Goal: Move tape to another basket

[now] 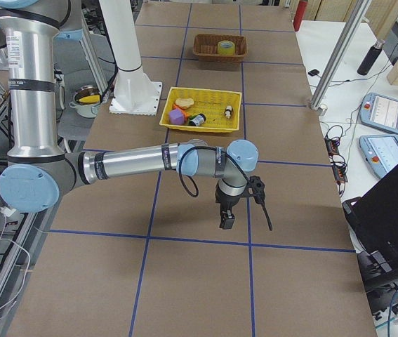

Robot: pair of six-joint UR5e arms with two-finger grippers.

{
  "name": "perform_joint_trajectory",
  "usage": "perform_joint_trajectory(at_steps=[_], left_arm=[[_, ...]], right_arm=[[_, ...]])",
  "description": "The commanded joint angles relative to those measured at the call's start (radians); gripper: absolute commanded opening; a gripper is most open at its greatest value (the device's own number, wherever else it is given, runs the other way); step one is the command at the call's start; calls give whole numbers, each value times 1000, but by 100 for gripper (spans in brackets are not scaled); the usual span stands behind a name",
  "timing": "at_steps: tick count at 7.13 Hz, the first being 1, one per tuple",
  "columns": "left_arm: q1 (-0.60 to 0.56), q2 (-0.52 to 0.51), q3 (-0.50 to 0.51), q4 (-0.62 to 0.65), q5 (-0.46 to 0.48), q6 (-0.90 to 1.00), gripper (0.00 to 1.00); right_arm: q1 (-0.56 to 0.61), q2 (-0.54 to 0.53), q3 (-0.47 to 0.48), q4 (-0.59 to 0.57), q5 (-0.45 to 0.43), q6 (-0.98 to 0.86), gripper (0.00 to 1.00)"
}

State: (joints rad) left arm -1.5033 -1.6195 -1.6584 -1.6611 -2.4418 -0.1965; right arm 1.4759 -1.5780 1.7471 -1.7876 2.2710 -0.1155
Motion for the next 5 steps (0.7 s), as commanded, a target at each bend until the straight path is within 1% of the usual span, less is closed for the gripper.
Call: perform_joint_trajectory(at_steps=[1,5], left_arm=[[0,1,0,0,0,2,98],[0,9,-4,0,3,8,98]], right_arm=[[3,6,-1,1,1,7,100],[14,12,0,1,-1,-6,100]])
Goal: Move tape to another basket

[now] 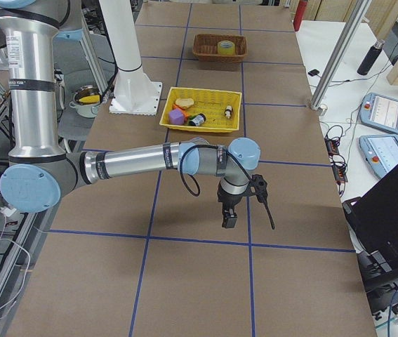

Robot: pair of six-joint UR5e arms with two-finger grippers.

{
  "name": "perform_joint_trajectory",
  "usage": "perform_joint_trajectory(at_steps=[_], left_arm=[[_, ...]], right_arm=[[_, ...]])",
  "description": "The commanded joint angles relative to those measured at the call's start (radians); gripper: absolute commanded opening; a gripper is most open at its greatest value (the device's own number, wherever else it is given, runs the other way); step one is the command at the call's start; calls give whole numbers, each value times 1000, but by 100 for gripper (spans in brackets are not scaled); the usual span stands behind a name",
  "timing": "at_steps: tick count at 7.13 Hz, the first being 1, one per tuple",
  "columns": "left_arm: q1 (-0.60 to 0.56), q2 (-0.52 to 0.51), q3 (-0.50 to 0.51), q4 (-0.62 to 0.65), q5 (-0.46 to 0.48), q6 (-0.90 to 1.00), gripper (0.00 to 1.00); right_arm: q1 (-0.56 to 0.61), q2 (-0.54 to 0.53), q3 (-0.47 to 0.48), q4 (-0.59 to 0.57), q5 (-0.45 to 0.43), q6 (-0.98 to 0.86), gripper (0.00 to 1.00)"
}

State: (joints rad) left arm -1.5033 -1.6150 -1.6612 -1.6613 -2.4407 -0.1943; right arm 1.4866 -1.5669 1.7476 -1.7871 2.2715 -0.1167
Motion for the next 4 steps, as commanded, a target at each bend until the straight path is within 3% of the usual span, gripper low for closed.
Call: perform_joint_trajectory(at_steps=[1,4], left_arm=[[0,4,-3,0,9,6,98],[0,4,-6,5,-3,1,98]], right_arm=[[1,10,-20,6,-13,-3,100],[1,14,-72,86,-15,6,100]])
